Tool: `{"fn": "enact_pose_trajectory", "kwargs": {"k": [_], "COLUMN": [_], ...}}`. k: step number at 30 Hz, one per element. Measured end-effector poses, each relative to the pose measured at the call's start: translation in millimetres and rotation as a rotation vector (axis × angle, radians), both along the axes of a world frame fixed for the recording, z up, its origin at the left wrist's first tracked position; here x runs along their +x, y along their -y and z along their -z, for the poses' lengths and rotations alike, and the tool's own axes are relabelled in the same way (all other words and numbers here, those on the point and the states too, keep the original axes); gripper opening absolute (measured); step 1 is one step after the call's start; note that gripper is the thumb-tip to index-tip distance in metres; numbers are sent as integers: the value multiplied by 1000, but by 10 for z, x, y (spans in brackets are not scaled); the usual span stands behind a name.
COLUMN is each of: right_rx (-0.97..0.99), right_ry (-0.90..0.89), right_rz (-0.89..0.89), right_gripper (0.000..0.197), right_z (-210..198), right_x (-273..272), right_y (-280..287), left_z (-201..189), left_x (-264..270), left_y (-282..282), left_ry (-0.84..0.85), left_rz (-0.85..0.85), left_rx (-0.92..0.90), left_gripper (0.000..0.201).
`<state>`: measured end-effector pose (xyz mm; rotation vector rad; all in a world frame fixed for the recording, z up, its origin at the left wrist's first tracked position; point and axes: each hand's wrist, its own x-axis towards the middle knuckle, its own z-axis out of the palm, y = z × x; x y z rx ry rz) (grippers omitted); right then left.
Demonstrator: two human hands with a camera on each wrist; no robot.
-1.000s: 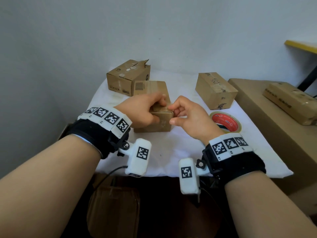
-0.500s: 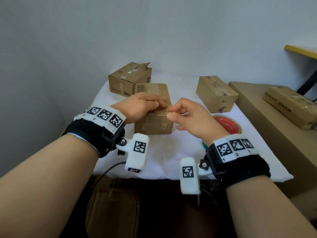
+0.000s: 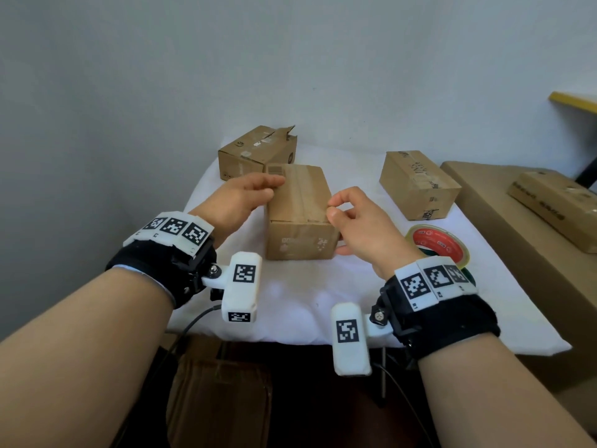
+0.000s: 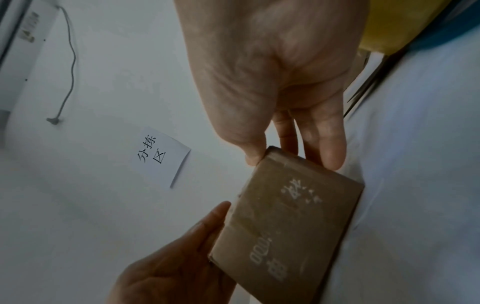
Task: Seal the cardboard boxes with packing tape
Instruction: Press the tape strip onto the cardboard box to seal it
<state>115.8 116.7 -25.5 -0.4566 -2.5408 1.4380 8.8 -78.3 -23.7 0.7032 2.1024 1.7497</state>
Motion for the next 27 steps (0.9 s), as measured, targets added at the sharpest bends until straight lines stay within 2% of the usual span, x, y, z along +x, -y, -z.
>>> {"fn": "enact_pose_trajectory", "kwargs": {"k": [4,8,11,14,16,18,20,22,25,27], "right_rx": [42,24,-1,4,2,-16,-26,-28,-77,-143], "right_ry": [22,25,16,32,53,87,93,62,-57,-128], "right_rz": [-27,-18,-14,-11,-9,-4,-14,-42,-57,-73], "right_gripper": [25,21,16,27,45,54,44,34,39,44], "right_z": [11,36,49,51,38,12,7,-18,-108,-178], "right_x": [-17,-50,-60,-75,-69,-41,-25,-9,23,33], "right_y": [100,144,143,145,136,123,90,67,53,66], "left_z": [80,120,108,114,130,127,119,117,89,76], "left_x": [9,0,9,31,44,65,57,64,50,54], "left_y": [15,59,68,68,58,55,68,84,87,66], "left_ry": [10,-6,-31,-26,9,74,127,128,175,274], "left_rz": [124,156,183,182,173,150,155,197,200,152], "left_rx": [-88,-144,-190,-206,-157,-75,-9,0,74,164], "left_gripper": [52,74,75,76,83,87,86,94,104,92]}}
